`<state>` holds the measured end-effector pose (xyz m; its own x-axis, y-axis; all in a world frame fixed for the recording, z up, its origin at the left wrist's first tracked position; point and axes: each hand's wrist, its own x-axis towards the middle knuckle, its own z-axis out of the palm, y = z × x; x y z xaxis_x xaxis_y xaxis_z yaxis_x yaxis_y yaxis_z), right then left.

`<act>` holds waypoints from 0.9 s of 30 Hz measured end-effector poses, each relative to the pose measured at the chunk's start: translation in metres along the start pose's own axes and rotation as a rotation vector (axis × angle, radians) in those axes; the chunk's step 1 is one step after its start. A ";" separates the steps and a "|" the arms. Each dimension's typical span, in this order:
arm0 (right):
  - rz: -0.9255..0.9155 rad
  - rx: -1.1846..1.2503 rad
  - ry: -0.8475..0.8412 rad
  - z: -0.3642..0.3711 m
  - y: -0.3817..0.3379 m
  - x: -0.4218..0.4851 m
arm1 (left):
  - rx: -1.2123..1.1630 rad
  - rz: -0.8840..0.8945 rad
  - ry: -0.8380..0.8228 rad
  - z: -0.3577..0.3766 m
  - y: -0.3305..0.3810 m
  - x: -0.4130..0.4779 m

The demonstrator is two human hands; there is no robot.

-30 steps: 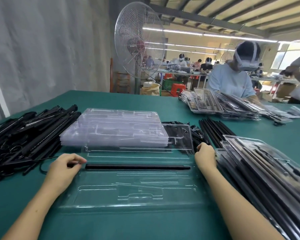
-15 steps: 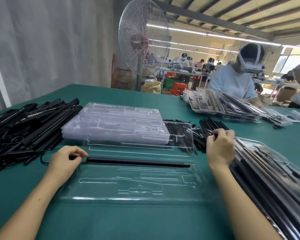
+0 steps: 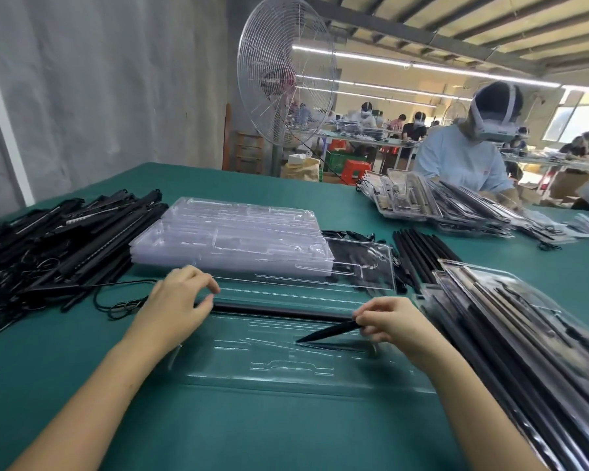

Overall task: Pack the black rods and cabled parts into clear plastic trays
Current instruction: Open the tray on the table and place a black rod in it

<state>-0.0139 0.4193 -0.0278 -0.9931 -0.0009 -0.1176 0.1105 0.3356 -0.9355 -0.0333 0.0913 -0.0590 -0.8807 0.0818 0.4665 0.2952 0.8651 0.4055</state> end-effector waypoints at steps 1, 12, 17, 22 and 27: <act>0.004 -0.085 -0.023 -0.004 0.000 -0.001 | 0.017 0.006 -0.024 0.001 0.002 -0.001; -0.094 -0.577 -0.140 -0.004 0.002 0.000 | -0.133 -0.141 -0.080 0.001 -0.022 -0.004; -0.105 -0.585 -0.167 -0.011 0.005 0.001 | -0.150 -0.148 -0.048 0.005 -0.023 -0.004; -0.109 -0.457 -0.183 -0.013 0.009 0.001 | -0.252 -0.206 0.049 -0.004 -0.022 0.000; -0.065 -0.309 -0.081 -0.016 0.017 0.002 | 0.024 -0.365 0.420 -0.043 -0.064 0.010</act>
<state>-0.0142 0.4398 -0.0386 -0.9899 -0.1024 -0.0985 0.0172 0.6022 -0.7982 -0.0444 0.0153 -0.0462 -0.6995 -0.4252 0.5744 -0.0138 0.8117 0.5839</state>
